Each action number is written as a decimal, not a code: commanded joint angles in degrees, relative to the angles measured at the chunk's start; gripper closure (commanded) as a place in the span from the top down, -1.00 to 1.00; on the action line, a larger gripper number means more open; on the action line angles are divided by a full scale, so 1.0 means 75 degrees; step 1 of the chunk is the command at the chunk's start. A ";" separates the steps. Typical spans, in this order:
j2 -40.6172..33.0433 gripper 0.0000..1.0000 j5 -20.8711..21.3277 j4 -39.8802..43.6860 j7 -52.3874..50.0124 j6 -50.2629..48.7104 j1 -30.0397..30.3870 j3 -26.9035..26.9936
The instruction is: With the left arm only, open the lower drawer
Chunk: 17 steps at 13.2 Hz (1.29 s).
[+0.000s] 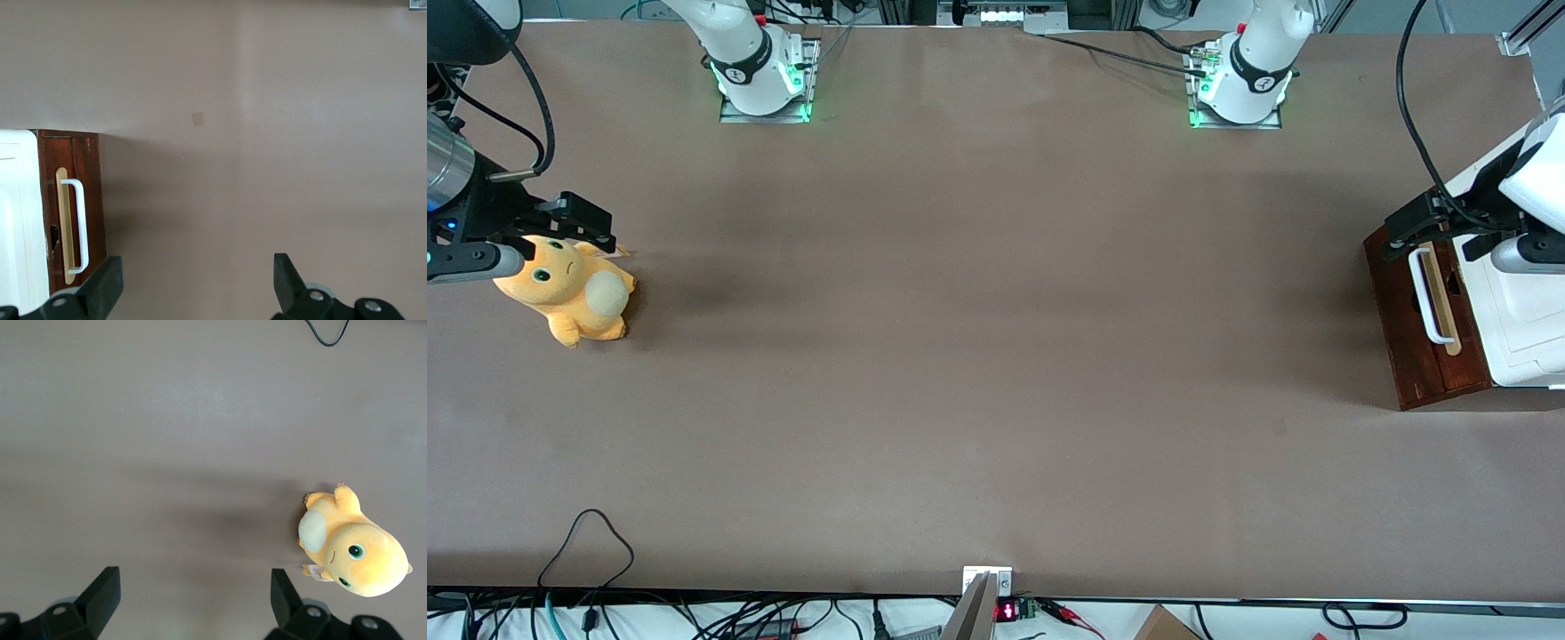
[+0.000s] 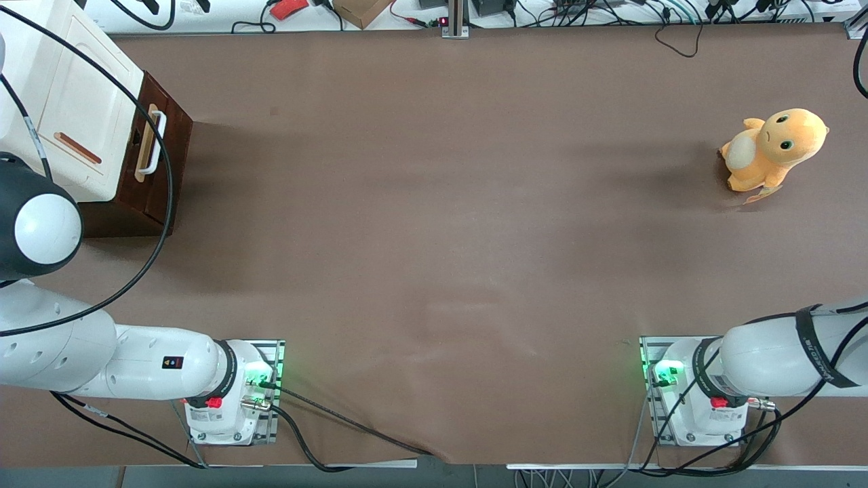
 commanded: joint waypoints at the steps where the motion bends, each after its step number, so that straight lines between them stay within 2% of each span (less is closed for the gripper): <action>1: -0.0066 1.00 0.0032 0.0046 0.0114 -0.0122 0.0049 -0.0041; 9: 0.0016 1.00 0.0068 0.0093 0.0010 -0.0040 0.0026 -0.0076; 12: 0.0005 1.00 0.0523 0.0105 -0.0190 -0.0099 -0.0032 -0.0146; 17: 0.0075 1.00 0.0536 0.0152 -0.0155 -0.0192 0.0061 -0.0041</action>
